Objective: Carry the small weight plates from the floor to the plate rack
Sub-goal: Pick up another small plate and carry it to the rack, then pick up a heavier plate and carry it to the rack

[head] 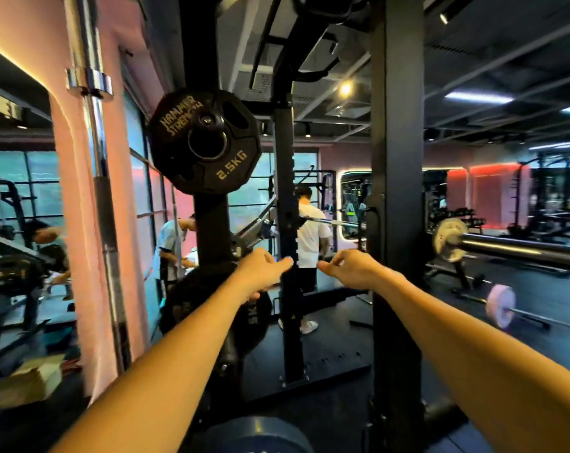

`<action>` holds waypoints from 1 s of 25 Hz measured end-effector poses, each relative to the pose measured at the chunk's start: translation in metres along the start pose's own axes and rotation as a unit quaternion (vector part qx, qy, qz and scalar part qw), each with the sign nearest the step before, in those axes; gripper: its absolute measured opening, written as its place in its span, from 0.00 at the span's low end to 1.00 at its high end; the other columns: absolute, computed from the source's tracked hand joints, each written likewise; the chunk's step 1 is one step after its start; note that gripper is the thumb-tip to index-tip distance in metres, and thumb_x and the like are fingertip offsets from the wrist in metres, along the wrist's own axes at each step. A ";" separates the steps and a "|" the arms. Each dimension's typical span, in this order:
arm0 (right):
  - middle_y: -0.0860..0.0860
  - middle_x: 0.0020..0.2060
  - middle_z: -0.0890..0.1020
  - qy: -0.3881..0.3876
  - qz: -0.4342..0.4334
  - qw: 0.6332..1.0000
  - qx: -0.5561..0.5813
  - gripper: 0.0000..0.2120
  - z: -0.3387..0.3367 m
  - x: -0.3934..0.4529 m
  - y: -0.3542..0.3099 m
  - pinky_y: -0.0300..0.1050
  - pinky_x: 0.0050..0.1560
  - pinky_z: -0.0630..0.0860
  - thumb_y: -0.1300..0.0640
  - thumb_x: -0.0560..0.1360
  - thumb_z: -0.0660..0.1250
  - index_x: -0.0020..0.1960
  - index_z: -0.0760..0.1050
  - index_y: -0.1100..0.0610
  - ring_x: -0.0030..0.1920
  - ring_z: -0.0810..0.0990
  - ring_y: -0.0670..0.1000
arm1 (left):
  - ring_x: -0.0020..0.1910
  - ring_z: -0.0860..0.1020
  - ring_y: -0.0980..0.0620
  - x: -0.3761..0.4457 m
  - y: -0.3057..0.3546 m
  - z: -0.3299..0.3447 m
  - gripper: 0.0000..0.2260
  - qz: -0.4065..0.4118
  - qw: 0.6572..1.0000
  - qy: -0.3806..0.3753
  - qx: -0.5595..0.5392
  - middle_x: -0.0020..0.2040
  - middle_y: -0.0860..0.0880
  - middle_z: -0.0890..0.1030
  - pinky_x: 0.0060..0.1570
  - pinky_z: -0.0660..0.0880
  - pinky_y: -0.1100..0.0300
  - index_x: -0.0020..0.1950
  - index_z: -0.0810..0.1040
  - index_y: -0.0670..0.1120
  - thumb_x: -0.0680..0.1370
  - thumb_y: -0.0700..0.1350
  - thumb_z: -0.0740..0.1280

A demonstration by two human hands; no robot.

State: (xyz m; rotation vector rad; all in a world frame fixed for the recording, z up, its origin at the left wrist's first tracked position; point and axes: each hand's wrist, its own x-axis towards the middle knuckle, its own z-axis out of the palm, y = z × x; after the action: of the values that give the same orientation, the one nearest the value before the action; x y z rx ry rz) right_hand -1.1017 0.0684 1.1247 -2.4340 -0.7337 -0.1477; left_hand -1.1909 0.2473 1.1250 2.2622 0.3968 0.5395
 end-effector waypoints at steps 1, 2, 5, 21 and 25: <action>0.60 0.47 0.82 0.003 0.027 1.000 -0.001 0.23 0.011 -0.015 0.033 0.47 0.50 0.74 0.40 0.76 0.62 0.47 0.79 0.61 0.53 0.80 0.59 | 0.45 0.74 0.50 -0.007 -0.005 0.033 0.19 0.018 0.998 -0.053 0.021 0.48 0.48 0.76 0.45 0.73 0.57 0.55 0.74 0.47 0.74 0.60 0.69; 0.59 0.49 0.82 0.008 0.057 0.998 -0.004 0.22 0.025 -0.033 0.068 0.47 0.51 0.75 0.41 0.75 0.64 0.50 0.79 0.61 0.53 0.80 0.59 | 0.45 0.74 0.51 -0.016 -0.011 0.068 0.21 0.034 0.993 -0.110 0.035 0.49 0.49 0.76 0.44 0.71 0.58 0.57 0.74 0.46 0.72 0.58 0.72; 0.55 0.54 0.82 -0.029 0.161 0.986 -0.020 0.20 0.076 -0.113 0.172 0.45 0.52 0.73 0.41 0.74 0.65 0.56 0.75 0.56 0.55 0.80 0.56 | 0.46 0.74 0.52 -0.068 -0.048 0.175 0.21 0.032 0.962 -0.266 0.059 0.49 0.50 0.76 0.45 0.72 0.60 0.58 0.75 0.47 0.71 0.57 0.74; 0.57 0.64 0.77 -0.184 0.618 0.747 0.160 0.23 0.203 -0.691 0.443 0.45 0.61 0.70 0.46 0.76 0.66 0.65 0.72 0.60 0.64 0.75 0.56 | 0.52 0.76 0.51 -0.477 -0.123 0.549 0.21 -0.066 0.677 -0.691 0.246 0.52 0.49 0.77 0.48 0.69 0.59 0.59 0.76 0.46 0.73 0.57 0.72; 0.57 0.66 0.75 -0.203 0.664 0.691 0.200 0.24 0.190 -0.762 0.471 0.47 0.63 0.71 0.47 0.76 0.65 0.66 0.70 0.60 0.64 0.74 0.57 | 0.58 0.74 0.50 -0.515 -0.095 0.605 0.20 -0.039 0.624 -0.720 0.301 0.56 0.51 0.76 0.54 0.69 0.59 0.59 0.76 0.47 0.74 0.58 0.70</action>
State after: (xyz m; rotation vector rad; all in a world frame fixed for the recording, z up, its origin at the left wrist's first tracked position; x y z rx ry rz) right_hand -1.5017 -0.5013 0.5301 -1.9714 0.8900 1.0217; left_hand -1.3477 -0.2838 0.5476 2.4184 -0.2358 -1.6875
